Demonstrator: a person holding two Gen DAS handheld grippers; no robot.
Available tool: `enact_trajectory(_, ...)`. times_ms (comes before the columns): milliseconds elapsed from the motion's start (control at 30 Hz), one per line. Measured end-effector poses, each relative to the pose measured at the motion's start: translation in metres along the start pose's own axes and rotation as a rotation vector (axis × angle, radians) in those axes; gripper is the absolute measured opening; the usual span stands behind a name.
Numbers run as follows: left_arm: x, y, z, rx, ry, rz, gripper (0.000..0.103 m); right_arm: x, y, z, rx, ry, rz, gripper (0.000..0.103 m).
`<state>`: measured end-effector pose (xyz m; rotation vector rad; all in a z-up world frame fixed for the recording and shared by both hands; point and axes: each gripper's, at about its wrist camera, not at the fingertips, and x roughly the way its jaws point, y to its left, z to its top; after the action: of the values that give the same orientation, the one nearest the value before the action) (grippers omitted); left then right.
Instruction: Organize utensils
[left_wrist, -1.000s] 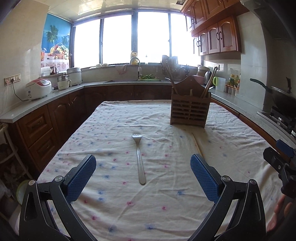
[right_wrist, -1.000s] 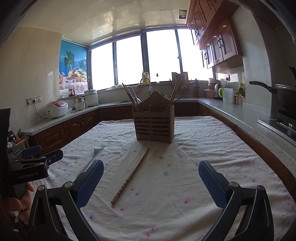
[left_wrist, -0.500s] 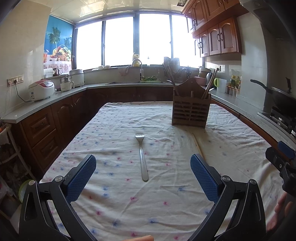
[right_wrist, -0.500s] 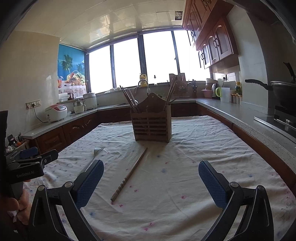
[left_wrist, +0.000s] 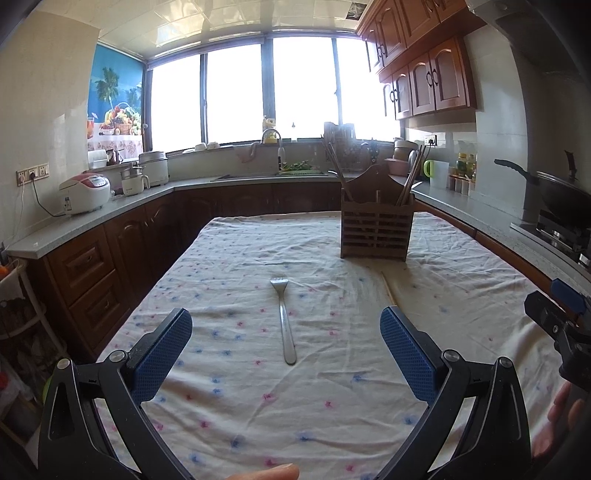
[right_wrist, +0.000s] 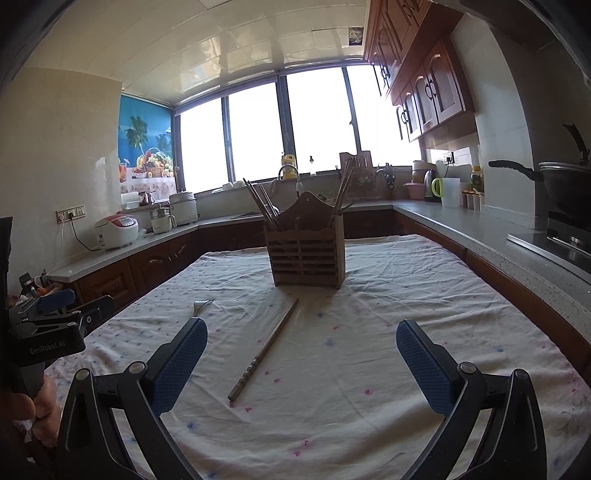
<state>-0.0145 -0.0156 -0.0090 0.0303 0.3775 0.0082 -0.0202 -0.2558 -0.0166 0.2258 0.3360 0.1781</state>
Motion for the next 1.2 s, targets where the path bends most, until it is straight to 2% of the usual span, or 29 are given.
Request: enact_trajectory(1200,-0.0051,-0.0038,0.0008,0.016,-0.016,-0.004,0.103,-0.0096,0.0027,0.0088,0.003,-0.049,0.033,0.103)
